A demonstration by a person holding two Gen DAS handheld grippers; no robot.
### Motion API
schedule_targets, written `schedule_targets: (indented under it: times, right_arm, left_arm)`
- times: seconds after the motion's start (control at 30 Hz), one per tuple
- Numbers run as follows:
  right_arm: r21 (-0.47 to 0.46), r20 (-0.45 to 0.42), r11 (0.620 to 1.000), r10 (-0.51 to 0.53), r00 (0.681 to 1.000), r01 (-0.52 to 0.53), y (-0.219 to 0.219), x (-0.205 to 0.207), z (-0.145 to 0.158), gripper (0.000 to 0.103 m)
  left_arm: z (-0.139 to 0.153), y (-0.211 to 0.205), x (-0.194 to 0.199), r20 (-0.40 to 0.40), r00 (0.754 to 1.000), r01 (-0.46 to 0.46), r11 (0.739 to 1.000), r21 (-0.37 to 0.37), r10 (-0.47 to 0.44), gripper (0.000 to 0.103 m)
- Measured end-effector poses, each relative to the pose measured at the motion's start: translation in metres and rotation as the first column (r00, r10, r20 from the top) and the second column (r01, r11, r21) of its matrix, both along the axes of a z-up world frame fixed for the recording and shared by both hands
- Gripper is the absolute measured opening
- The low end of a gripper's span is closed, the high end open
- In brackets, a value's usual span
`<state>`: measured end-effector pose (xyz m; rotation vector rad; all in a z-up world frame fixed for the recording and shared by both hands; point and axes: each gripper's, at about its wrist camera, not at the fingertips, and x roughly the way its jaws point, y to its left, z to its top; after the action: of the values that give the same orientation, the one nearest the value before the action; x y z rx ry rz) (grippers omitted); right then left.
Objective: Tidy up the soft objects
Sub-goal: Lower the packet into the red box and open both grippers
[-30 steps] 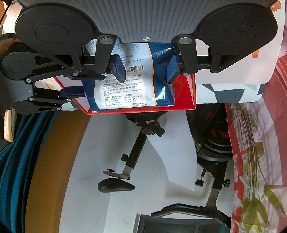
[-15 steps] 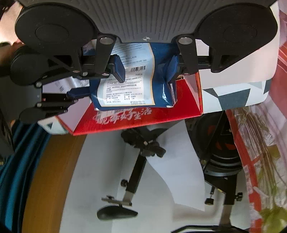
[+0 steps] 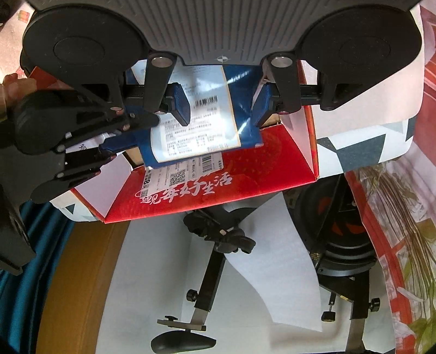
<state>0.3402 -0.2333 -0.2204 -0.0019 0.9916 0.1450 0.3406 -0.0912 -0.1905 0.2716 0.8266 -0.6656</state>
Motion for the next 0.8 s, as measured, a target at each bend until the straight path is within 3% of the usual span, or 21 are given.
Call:
schedule_targets:
  times: [0.27, 0.4, 0.73, 0.8]
  right_arm:
    - [0.005, -0.070, 0.989, -0.149, 0.986, 0.150, -0.021, 0.012, -0.012, 0.017]
    - [-0.048, -0.134, 0.992, -0.125, 0.983, 0.119, -0.015, 0.025, -0.016, 0.016]
    - [-0.043, -0.074, 0.996, -0.083, 0.994, 0.080, 0.009, 0.044, -0.014, 0.017]
    - [0.005, -0.053, 0.994, -0.109, 0.993, 0.110, 0.000, 0.043, -0.012, 0.027]
  left_arm:
    - [-0.002, 0.010, 0.004, 0.010, 0.999, -0.047, 0.998, -0.029, 0.048, 0.052]
    - [0.000, 0.015, 0.004, 0.012, 0.997, -0.074, 0.995, -0.072, 0.075, 0.052]
    - [0.005, 0.022, 0.001, 0.039, 0.993, -0.108, 0.991, -0.081, 0.111, 0.052]
    - [0.006, 0.023, -0.001, 0.045, 0.993, -0.107, 0.992, -0.073, 0.110, 0.052]
